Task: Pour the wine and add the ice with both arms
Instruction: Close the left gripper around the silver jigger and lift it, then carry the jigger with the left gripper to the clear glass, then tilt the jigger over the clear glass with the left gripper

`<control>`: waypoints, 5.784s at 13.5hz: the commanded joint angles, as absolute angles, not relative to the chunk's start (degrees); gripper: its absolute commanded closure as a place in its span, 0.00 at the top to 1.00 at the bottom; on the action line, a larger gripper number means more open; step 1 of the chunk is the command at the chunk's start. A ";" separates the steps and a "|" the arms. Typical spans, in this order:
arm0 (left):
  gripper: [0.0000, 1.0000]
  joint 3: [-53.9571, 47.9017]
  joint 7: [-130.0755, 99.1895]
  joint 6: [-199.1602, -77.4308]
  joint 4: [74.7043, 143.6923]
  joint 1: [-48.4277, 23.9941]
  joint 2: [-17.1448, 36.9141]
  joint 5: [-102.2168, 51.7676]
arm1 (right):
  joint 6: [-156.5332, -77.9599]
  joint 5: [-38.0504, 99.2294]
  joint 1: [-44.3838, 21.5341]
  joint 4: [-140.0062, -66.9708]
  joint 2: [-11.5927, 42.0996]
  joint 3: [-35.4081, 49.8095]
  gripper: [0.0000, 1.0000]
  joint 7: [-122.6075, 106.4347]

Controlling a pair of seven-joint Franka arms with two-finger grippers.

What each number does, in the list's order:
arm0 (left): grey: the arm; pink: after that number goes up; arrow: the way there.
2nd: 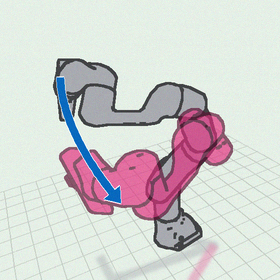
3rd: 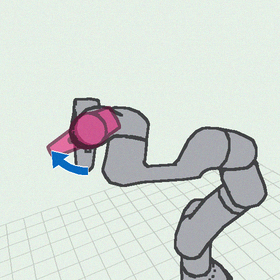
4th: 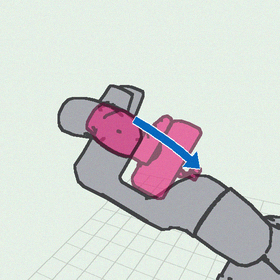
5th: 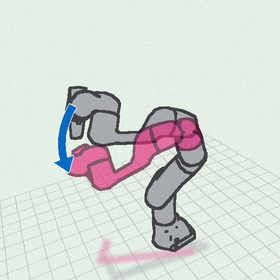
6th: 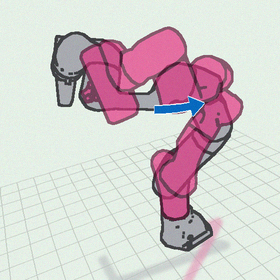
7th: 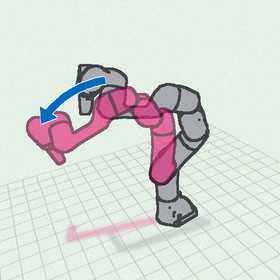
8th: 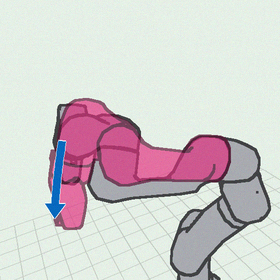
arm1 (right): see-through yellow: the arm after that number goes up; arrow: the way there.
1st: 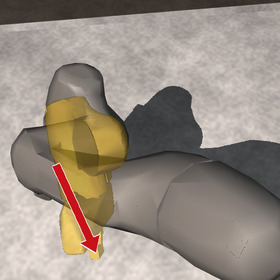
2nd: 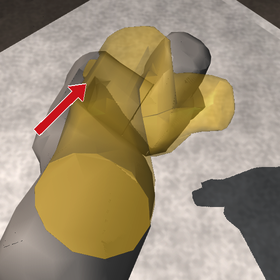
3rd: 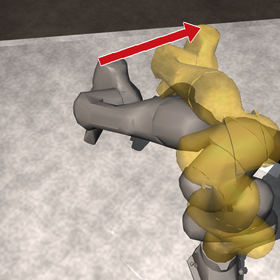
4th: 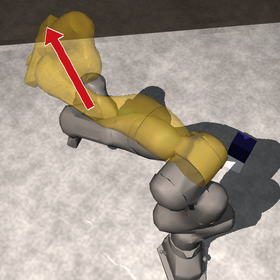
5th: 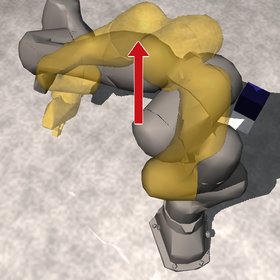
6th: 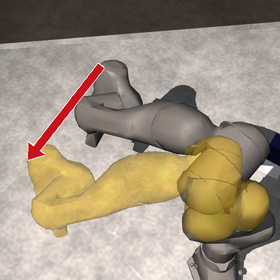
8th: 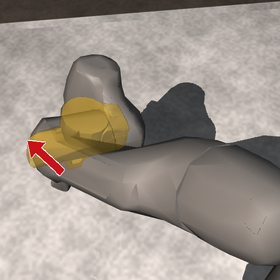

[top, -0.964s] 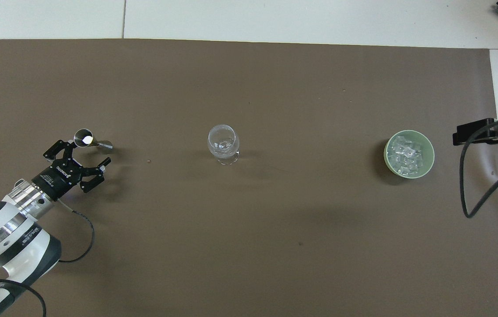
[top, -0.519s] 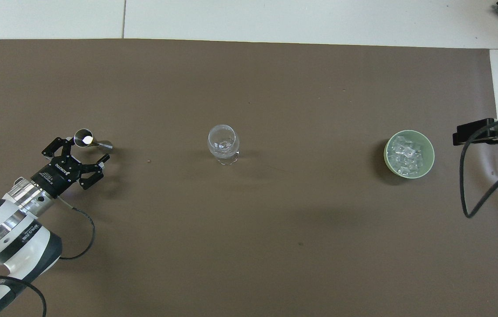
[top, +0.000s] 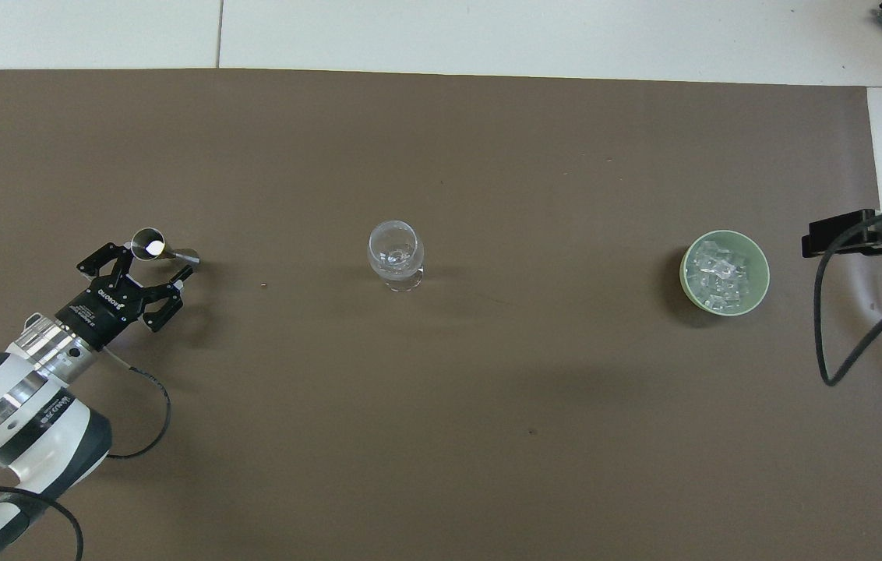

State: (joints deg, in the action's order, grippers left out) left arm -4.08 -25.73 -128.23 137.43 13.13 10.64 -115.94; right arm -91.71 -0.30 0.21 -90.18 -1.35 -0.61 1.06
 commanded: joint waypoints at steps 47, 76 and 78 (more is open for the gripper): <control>0.00 -10.62 -40.06 -147.90 128.85 1.59 3.97 -120.41 | -91.23 1.23 0.62 -90.88 -2.20 -0.53 1.00 -0.53; 0.00 -25.84 -23.04 -166.99 121.82 -7.12 0.79 -119.97 | -91.23 1.23 0.62 -90.88 -2.20 -0.53 1.00 -0.53; 0.00 -25.75 -21.28 -166.90 121.73 -7.03 0.88 -119.97 | -91.23 1.23 0.62 -90.88 -2.20 -0.53 1.00 -0.53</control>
